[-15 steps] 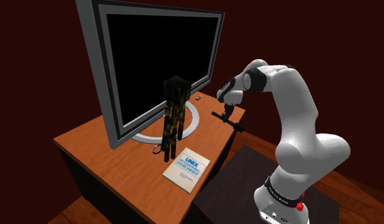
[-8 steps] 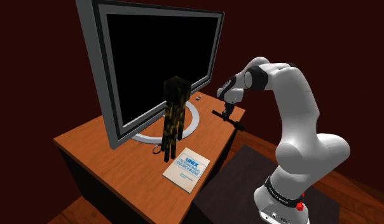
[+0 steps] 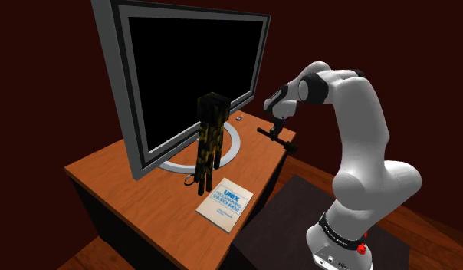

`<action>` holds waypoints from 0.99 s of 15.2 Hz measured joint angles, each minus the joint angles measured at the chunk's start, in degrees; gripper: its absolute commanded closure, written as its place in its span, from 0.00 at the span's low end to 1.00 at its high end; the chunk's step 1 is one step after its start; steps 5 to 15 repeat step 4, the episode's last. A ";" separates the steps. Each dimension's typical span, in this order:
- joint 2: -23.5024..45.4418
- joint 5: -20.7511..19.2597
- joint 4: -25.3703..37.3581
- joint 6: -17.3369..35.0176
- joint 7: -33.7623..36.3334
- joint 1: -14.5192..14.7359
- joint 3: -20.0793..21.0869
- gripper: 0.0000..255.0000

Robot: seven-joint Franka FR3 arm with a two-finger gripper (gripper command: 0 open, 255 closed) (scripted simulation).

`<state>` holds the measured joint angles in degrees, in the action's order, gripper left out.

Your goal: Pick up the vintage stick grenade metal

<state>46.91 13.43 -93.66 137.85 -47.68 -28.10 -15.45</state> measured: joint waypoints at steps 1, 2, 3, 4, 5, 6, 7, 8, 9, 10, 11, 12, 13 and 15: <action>-0.75 -0.16 -0.32 -0.44 0.14 0.22 -0.17 1.00; -1.38 -0.26 -0.70 -0.68 0.16 0.34 -0.29 1.00; -2.00 -0.42 -0.78 -1.24 0.28 0.49 -0.44 1.00; -2.25 -0.49 -0.74 -1.50 0.35 0.56 -0.51 1.00; -2.25 -0.49 -0.74 -1.50 0.35 0.56 -0.51 1.00; -2.25 -0.49 -0.74 -1.50 0.35 0.56 -0.51 1.00; -2.25 -0.49 -0.74 -1.50 0.35 0.56 -0.51 1.00; -2.25 -0.49 -0.74 -1.50 0.35 0.56 -0.51 1.00; -2.25 -0.49 -0.74 -1.50 0.35 0.56 -0.51 1.00; -2.25 -0.49 -0.74 -1.50 0.35 0.56 -0.51 1.00; -2.25 -0.49 -0.74 -1.50 0.35 0.56 -0.51 1.00; -2.25 -0.49 -0.74 -1.50 0.35 0.56 -0.51 1.00; -2.25 -0.49 -0.74 -1.50 0.35 0.56 -0.51 1.00; -2.25 -0.49 -0.74 -1.50 0.35 0.56 -0.51 1.00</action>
